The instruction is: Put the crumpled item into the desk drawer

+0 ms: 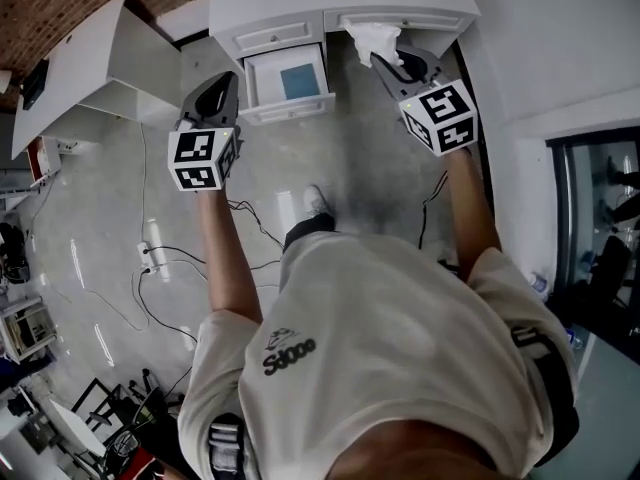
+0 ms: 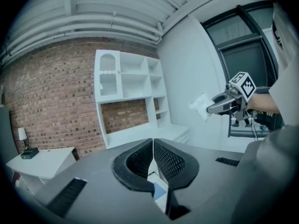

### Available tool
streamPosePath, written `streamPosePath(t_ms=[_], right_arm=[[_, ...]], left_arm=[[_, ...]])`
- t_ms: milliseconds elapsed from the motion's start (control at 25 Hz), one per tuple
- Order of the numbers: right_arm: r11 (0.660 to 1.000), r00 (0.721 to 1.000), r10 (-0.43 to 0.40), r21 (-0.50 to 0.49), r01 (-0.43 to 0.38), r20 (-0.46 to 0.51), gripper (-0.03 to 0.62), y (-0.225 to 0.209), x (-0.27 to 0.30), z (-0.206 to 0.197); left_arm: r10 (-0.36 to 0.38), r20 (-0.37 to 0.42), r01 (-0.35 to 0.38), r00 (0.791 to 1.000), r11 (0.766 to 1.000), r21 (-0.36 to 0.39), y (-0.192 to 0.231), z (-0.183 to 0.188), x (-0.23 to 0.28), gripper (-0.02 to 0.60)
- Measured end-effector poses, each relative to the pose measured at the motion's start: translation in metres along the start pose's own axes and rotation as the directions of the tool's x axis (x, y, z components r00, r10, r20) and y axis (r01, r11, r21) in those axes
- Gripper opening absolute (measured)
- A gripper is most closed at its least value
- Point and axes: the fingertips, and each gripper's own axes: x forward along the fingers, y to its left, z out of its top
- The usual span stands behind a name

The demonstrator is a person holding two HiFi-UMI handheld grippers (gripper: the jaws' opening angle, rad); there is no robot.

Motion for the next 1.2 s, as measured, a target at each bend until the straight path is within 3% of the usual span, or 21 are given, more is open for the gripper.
streamPosePath(t_ms=[400, 760, 920, 1080, 1200], right_arm=[[1.0, 0.998, 0.022, 0.012, -0.021, -0.056, 0.067, -0.022, 0.123, 0.006], [0.997, 0.99, 0.072, 0.011, -0.072, -0.125, 0.067, -0.053, 0.214, -0.013], [0.991, 0.978, 0.132, 0.024, -0.13, -0.159, 0.067, -0.072, 0.264, -0.031], [0.968, 0.959, 0.234, 0.128, -0.215, -0.158, 0.067, -0.089, 0.324, -0.06], [0.952, 0.937, 0.3, 0.122, -0.282, -0.177, 0.067, -0.093, 0.369, -0.095]], left_arm=[[-0.01, -0.045, 0.009, 0.999, 1.0, -0.012, 0.095, -0.031, 0.074, 0.021], [-0.003, -0.116, -0.005, 0.993, 0.998, -0.063, 0.144, -0.069, 0.132, 0.021], [0.025, -0.165, -0.043, 0.986, 0.993, -0.107, 0.162, -0.091, 0.161, 0.021], [0.08, -0.226, -0.115, 0.971, 0.982, -0.148, 0.178, -0.125, 0.194, 0.021], [0.119, -0.268, -0.17, 0.956, 0.97, -0.174, 0.185, -0.157, 0.219, 0.021]])
